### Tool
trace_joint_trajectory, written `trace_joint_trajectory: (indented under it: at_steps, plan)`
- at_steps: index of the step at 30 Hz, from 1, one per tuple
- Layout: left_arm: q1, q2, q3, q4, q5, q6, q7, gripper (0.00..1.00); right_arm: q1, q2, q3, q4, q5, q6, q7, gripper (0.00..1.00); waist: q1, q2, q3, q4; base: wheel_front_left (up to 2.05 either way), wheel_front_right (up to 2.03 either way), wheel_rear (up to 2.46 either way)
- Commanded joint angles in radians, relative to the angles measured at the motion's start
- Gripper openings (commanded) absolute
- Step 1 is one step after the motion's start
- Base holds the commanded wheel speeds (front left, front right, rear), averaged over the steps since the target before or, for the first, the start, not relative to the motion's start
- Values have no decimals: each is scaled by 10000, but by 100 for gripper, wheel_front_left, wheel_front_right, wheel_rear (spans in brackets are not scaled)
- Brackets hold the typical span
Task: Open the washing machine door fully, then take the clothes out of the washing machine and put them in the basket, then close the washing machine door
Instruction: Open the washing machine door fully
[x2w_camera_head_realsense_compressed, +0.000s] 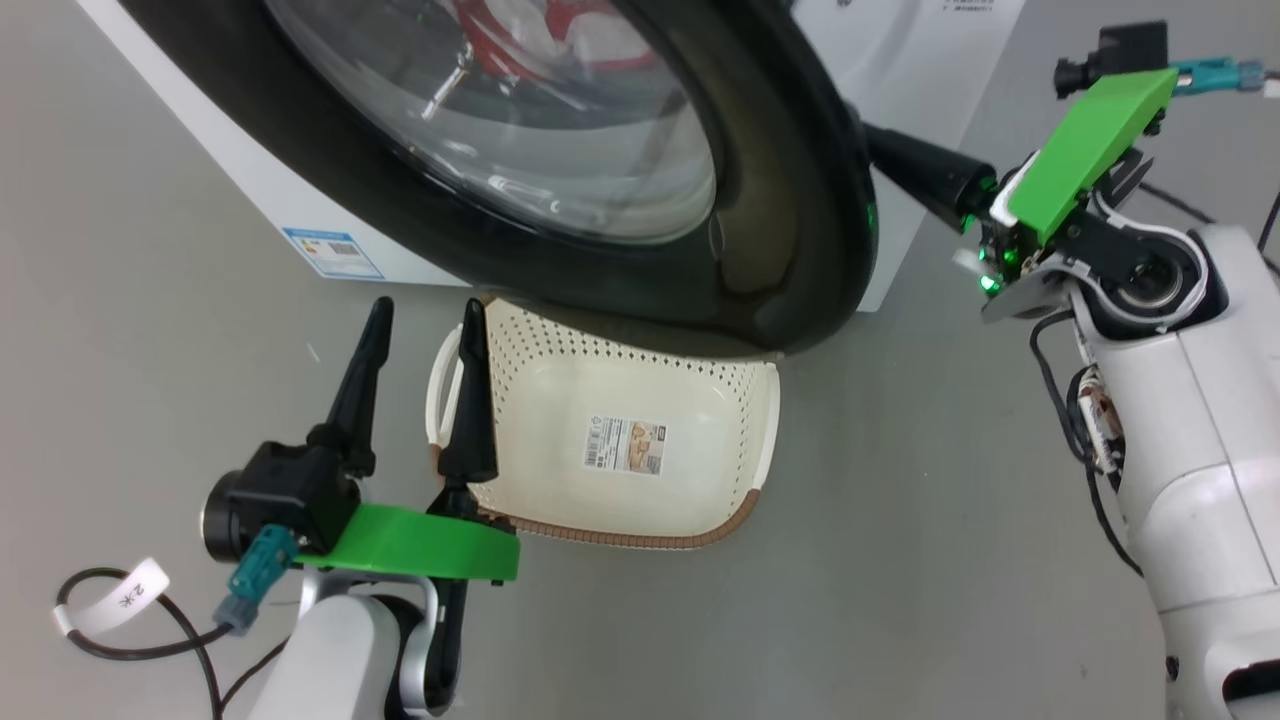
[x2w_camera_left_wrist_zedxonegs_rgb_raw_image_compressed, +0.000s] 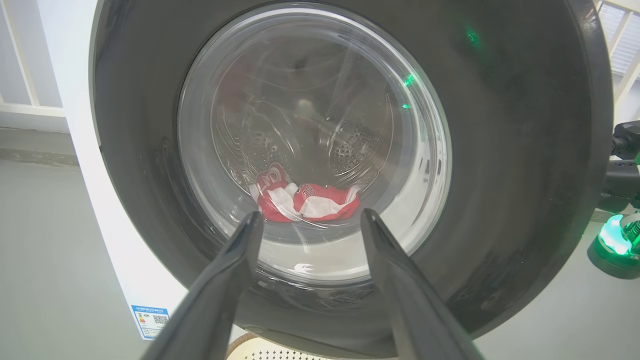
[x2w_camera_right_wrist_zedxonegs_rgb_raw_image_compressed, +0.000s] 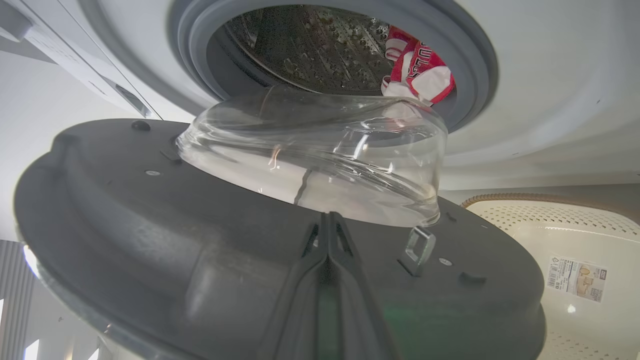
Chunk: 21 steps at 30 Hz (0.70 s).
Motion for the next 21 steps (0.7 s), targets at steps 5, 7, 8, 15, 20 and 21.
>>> trace_joint_trajectory:
  at_steps: [5, 7, 8, 15, 20, 21]
  plan:
    - [151, 166, 310, -79, 133, 136, -78, 100, 508, 345, 436, -722, 491, 79, 210, 0, 0, 0, -393, 177, 0, 0, 0]
    - [209, 166, 300, -39, 161, 172, -78, 100, 728, 345, 485, -859, 564, 79, 234, 0, 0, 0, -502, 270, 0, 0, 0]
    - [243, 166, 300, -30, 168, 191, -78, 100, 841, 345, 520, -924, 620, 79, 276, 0, 0, 0, -544, 315, 0, 0, 0]
    - [521, 167, 300, -23, 155, 299, -78, 100, 1633, 346, 751, -1440, 897, 79, 436, 0, 0, 0, -896, 656, 0, 0, 0]
    - [690, 167, 228, -56, 136, 356, -78, 100, 2155, 346, 855, -1856, 1107, 79, 538, 0, 0, 0, -1173, 957, 0, 0, 0]
    - [727, 168, 221, -64, 130, 369, -78, 100, 2266, 346, 861, -1949, 1148, 79, 539, 0, 0, 0, -1228, 1023, 0, 0, 0]
